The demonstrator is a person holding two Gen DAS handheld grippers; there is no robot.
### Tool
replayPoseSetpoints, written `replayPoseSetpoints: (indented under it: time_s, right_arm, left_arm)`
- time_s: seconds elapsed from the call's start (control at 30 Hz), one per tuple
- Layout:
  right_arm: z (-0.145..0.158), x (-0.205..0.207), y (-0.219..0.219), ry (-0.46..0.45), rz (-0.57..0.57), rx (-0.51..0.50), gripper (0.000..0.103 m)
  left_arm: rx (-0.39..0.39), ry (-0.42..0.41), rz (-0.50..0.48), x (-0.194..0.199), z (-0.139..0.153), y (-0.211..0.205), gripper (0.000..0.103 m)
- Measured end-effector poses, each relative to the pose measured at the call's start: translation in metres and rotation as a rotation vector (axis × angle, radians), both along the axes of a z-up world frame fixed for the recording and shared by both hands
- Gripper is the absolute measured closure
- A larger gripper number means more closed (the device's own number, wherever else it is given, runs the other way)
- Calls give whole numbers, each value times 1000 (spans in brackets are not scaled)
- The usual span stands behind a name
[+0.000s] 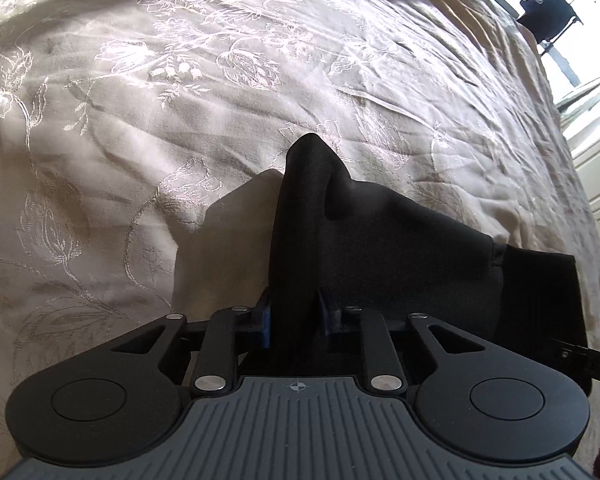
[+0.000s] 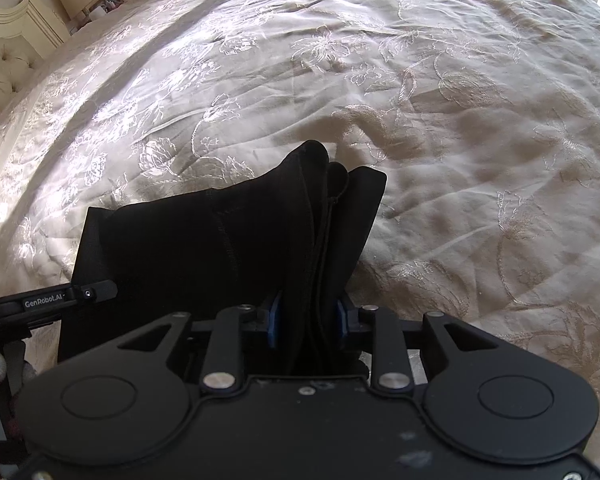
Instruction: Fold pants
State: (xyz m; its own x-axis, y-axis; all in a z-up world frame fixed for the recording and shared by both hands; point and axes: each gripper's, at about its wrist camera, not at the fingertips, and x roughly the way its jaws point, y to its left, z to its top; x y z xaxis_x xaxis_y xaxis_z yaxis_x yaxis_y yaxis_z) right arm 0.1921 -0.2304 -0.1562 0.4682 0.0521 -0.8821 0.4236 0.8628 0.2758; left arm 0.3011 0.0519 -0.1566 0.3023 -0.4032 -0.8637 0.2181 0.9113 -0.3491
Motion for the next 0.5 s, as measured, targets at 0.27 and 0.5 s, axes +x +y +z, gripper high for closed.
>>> replayPoseSetpoints:
  time_s: [0.27,0.5]
  right_arm:
    - [13,9,22,-5,25,-1,76]
    - [11,42,102,-22,153,65,76]
  left_arm:
    - [42,-38,22,-8,21,42,87]
    - [108,-57,135,2,32,157,87]
